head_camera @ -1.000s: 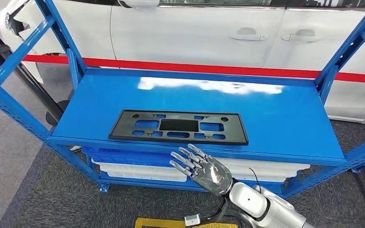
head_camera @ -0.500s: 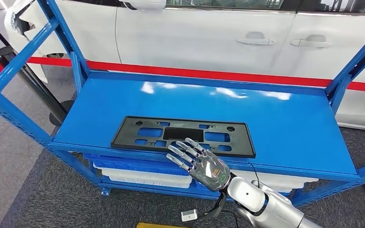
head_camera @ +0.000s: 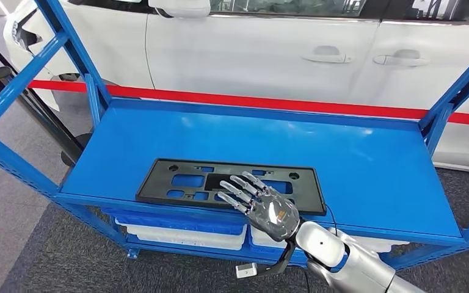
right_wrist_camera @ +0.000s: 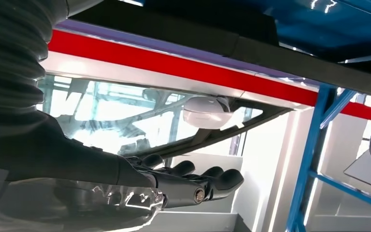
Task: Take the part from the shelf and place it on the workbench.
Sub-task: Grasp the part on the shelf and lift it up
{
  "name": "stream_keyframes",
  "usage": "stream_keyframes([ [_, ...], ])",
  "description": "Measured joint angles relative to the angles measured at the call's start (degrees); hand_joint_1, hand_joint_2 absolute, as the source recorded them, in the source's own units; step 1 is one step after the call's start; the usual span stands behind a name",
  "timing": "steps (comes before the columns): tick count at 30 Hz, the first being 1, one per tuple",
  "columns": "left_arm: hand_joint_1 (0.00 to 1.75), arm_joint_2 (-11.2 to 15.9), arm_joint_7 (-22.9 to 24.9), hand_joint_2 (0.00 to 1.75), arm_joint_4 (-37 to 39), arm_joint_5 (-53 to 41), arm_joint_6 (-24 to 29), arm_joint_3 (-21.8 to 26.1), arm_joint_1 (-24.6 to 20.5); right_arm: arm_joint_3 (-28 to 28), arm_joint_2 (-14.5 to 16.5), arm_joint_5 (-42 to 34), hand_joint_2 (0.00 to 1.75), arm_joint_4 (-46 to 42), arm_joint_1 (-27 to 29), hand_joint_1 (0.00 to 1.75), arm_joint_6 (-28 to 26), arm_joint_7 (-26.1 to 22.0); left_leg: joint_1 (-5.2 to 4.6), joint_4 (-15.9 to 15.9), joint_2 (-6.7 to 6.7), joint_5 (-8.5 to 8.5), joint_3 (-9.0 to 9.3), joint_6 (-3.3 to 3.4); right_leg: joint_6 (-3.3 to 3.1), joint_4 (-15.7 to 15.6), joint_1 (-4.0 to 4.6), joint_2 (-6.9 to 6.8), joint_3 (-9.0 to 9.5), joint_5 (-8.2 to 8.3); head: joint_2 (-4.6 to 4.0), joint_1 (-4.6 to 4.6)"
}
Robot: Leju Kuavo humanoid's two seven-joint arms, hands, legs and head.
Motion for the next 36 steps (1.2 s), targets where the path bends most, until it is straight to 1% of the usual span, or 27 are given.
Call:
stream_keyframes([
  [2,0.00,-0.04,0.23,0.00,0.00,-0.19,-0.01,0.01,0.05,0.00,0.00,-0.36,1.75,0.26,-0.23,0.00,0.19,0.27,0.14,-0.46,0.05,0.08,0.27,0.69,0.49,-0.12,-0.05,0.02,0.08,-0.24,0.00,-0.01],
  [4,0.00,-0.09,0.37,0.00,0.00,-0.40,-0.05,0.02,-0.01,-0.01,0.05,-0.72,1.75,0.84,-0.50,0.00,0.27,0.64,0.60,-1.25,-0.06,0.26,0.87,1.34,0.90,1.73,-0.17,0.39,-0.70,-1.51,0.00,-0.01],
  [5,0.00,-0.11,0.42,0.00,0.00,-0.49,-0.09,0.03,-0.10,-0.01,0.11,-0.84,1.75,1.24,-0.62,0.00,0.28,0.78,0.78,-1.52,-0.12,0.30,1.13,1.60,1.05,4.12,-0.33,0.66,-1.88,-2.74,0.00,0.00],
  [7,0.00,-0.09,0.49,0.00,0.00,-0.70,-0.10,0.04,-0.32,-0.01,0.21,-0.99,1.75,2.46,-0.78,0.00,0.30,0.98,0.80,-1.60,-0.25,0.08,1.33,1.94,1.31,11.87,-0.67,1.08,-6.15,-5.75,0.00,0.00],
  [8,0.00,-0.09,0.48,0.00,0.00,-0.91,-0.07,0.03,-0.37,-0.01,0.22,-1.00,1.75,3.30,-0.80,0.00,0.33,1.16,0.79,-1.58,-0.35,-0.08,1.45,2.00,1.42,15.05,-0.82,1.15,-8.10,-6.50,0.00,0.01],
  [9,0.00,-0.09,0.46,0.00,0.00,-1.20,-0.01,0.02,-0.39,-0.01,0.22,-0.96,1.75,4.19,-0.82,0.00,0.35,1.37,0.79,-1.55,-0.46,-0.27,1.66,1.98,1.49,16.65,-0.95,1.18,-9.35,-6.24,0.00,0.01],
  [10,0.00,-0.10,0.44,0.00,0.00,-1.47,0.05,0.01,-0.36,-0.01,0.22,-0.88,1.75,4.96,-0.88,0.00,0.37,1.56,0.79,-1.52,-0.57,-0.48,1.96,1.90,1.49,15.85,-1.02,1.17,-9.35,-4.76,0.00,0.00],
  [12,0.00,-0.15,0.43,0.00,0.01,-1.80,0.14,-0.02,-0.27,-0.01,0.26,-0.68,1.75,6.49,-1.26,0.00,0.37,1.87,0.76,-1.39,-0.73,-1.05,2.67,1.54,1.23,9.03,-1.04,0.69,-6.78,0.21,0.00,0.01],
  [13,0.00,-0.20,0.42,0.00,0.02,-1.85,0.14,-0.03,-0.30,-0.01,0.33,-0.58,1.75,7.22,-1.57,0.00,0.35,1.94,0.62,-1.19,-0.76,-1.37,2.81,1.27,1.05,5.40,-0.91,0.28,-5.24,1.98,0.00,0.01],
  [14,0.00,-0.24,0.41,0.00,0.02,-1.89,0.15,-0.04,-0.34,-0.01,0.40,-0.51,1.75,7.90,-1.90,0.00,0.34,2.01,0.49,-1.05,-0.79,-1.59,2.70,0.97,0.86,2.66,-0.78,-0.12,-4.09,2.87,0.00,0.01],
  [15,0.00,-0.26,0.39,0.00,0.02,-1.93,0.16,-0.05,-0.38,-0.02,0.48,-0.46,1.75,8.44,-2.13,0.00,0.32,2.04,0.37,-0.96,-0.80,-1.72,2.49,0.67,0.72,1.35,-0.63,-0.40,-3.59,2.81,0.00,0.01],
  [17,0.00,-0.27,0.35,0.00,0.02,-1.97,0.18,-0.05,-0.39,-0.03,0.50,-0.38,1.75,9.04,-2.37,0.00,0.29,2.07,0.33,-1.02,-0.75,-1.83,2.28,0.06,0.42,0.78,-0.52,-0.29,-3.31,2.28,0.00,0.00],
  [19,0.00,-0.28,0.27,0.00,0.02,-2.09,0.12,-0.05,-0.38,-0.03,0.50,0.11,1.75,9.57,-2.64,0.00,0.57,2.37,0.48,0.32,-0.52,-2.95,2.10,-0.66,-0.09,0.41,-0.64,-0.44,-3.02,2.29,0.00,-0.01],
  [20,0.00,-0.29,0.16,0.00,0.02,-2.23,0.02,-0.06,-0.44,-0.03,0.50,0.79,1.75,10.11,-2.92,0.00,1.01,2.80,0.52,2.55,-0.27,-4.33,1.18,-1.02,-0.38,0.25,-0.69,-0.61,-2.86,2.28,0.00,-0.01],
  [22,0.00,-0.33,-0.12,0.00,0.02,-2.56,-0.25,-0.07,-0.57,-0.05,0.55,2.88,1.75,11.91,-3.70,0.00,2.08,3.91,0.53,9.77,0.26,-7.99,-2.37,-1.54,-0.81,0.15,-0.61,-0.97,-2.68,2.16,0.00,-0.01],
  [23,0.00,-0.33,-0.21,0.00,0.02,-2.67,-0.36,-0.07,-0.57,-0.08,0.57,3.90,1.75,13.11,-4.15,0.00,2.37,4.31,0.53,13.27,0.39,-9.30,-4.28,-1.66,-0.95,0.17,-0.52,-1.08,-2.62,2.09,0.00,-0.01],
  [24,0.00,-0.31,-0.24,0.00,0.02,-2.76,-0.45,-0.07,-0.52,-0.16,0.62,4.76,1.75,14.31,-4.55,0.00,2.47,4.56,0.53,15.31,0.44,-9.63,-5.49,-1.70,-1.02,0.17,-0.44,-1.15,-2.49,2.02,0.00,-0.01],
  [25,0.00,-0.29,-0.19,0.00,0.02,-2.85,-0.51,-0.06,-0.45,-0.27,0.72,5.40,1.75,15.42,-4.90,0.00,2.46,4.73,0.52,15.26,0.45,-8.81,-5.67,-1.63,-1.06,0.17,-0.38,-1.17,-2.31,1.94,0.00,-0.01],
  [26,0.00,-0.26,-0.07,0.00,0.02,-2.92,-0.56,-0.05,-0.40,-0.42,0.90,5.86,1.75,16.52,-5.21,0.00,2.45,4.89,0.51,13.18,0.44,-7.09,-4.81,-1.47,-1.06,0.17,-0.34,-1.15,-2.08,1.86,0.00,-0.01],
  [27,0.00,-0.21,0.10,0.00,0.02,-2.96,-0.57,-0.05,-0.38,-0.60,1.18,6.11,1.75,17.47,-5.46,0.00,2.41,5.02,0.48,9.33,0.31,-4.84,-2.99,-1.21,-1.02,0.16,-0.31,-1.12,-1.83,1.78,0.00,-0.01],
  [28,0.00,-0.15,0.26,0.00,0.02,-3.00,-0.57,-0.04,-0.40,-0.80,1.49,6.22,1.75,18.25,-5.67,0.06,2.38,5.12,0.41,5.22,0.02,-2.96,-1.10,-0.90,-0.94,0.18,-0.25,-1.06,-1.58,1.69,0.00,-0.01],
  [29,0.00,-0.09,0.38,0.00,0.02,-3.04,-0.58,-0.03,-0.41,-1.09,1.79,6.25,1.75,18.98,-5.85,0.45,2.34,5.17,0.30,1.94,-0.18,-1.64,0.36,-0.55,-0.74,0.18,-0.14,-0.95,-1.39,1.60,0.00,-0.01],
  [30,0.00,-0.03,0.43,0.00,0.02,-3.09,-0.60,-0.02,-0.42,-1.44,2.07,6.23,1.75,19.66,-5.99,0.88,2.32,5.19,0.17,-0.07,-0.35,-0.97,1.22,-0.22,-0.52,0.13,-0.07,-0.86,-1.24,1.56,0.00,-0.01],
  [32,0.00,-0.01,0.32,0.00,0.02,-3.18,-0.73,0.01,-0.36,-2.17,2.54,6.12,1.75,20.85,-6.15,1.69,2.41,5.22,0.02,-0.95,-0.30,-0.67,1.45,0.40,0.10,-0.13,0.10,-0.74,-1.02,1.59,0.00,-0.01],
  [34,0.00,-0.02,0.00,0.00,0.02,-3.35,-0.97,0.02,-0.32,-2.95,2.88,5.91,1.75,21.90,-6.11,1.75,3.02,5.25,0.36,-1.49,-0.30,-0.15,1.77,1.09,0.65,0.28,0.04,-0.52,-1.12,1.12,0.00,0.00],
  [35,0.00,-0.02,-0.18,0.00,0.02,-3.44,-1.05,0.03,-0.34,-3.33,2.96,5.80,1.75,22.32,-6.05,1.75,3.47,5.25,0.55,-1.78,-0.34,0.19,1.87,1.48,0.87,1.60,-0.06,-0.21,-1.66,0.13,0.00,0.01],
  [36,0.00,-0.03,-0.37,0.00,0.02,-3.54,-1.13,0.03,-0.40,-3.69,3.03,5.71,1.75,22.69,-5.92,1.75,4.02,5.25,0.65,-1.95,-0.39,0.45,1.88,1.78,1.05,4.28,-0.27,0.21,-2.82,-1.53,0.00,0.01],
])
